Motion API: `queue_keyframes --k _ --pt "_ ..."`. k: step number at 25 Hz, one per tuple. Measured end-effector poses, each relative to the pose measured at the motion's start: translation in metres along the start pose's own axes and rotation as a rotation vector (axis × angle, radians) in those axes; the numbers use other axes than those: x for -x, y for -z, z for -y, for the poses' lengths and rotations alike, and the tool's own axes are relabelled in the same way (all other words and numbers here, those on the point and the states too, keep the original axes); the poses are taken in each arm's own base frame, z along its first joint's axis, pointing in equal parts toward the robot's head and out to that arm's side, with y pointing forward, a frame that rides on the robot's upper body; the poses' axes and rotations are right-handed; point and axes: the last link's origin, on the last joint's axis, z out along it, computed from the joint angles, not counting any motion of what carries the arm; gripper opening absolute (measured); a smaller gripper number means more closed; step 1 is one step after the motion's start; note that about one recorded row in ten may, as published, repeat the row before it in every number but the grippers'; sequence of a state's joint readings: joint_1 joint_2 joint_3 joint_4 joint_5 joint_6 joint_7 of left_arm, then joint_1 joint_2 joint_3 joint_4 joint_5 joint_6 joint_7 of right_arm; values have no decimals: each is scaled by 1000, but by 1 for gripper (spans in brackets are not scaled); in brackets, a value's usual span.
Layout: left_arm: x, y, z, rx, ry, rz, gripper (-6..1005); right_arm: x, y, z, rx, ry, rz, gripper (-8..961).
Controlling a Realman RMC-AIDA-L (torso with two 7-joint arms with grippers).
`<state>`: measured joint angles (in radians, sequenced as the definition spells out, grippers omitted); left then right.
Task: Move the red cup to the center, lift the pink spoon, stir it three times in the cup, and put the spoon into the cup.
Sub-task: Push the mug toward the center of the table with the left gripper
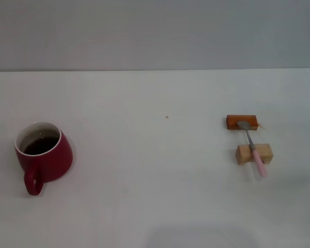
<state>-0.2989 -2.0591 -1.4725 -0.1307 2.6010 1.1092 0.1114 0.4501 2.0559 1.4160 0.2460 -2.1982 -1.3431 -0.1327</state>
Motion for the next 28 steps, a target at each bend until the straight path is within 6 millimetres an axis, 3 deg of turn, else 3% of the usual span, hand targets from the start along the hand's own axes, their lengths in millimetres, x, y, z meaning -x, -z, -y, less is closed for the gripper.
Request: queue_keyframes --k 1,10,21,28 --pt "1 1 -2 17 -22 4 -2 0 0 0 0 0 0 737" --pt "7 7 -21 169 -196 17 10 1 -2 -3 4 -7 4 737" --pt "10 11 -51 334 -255 20 25 2 -4 -6 8 -11 9 737" --pt "8 11 -60 368 -262 6 34 2 -4 -6 8 -11 10 737"
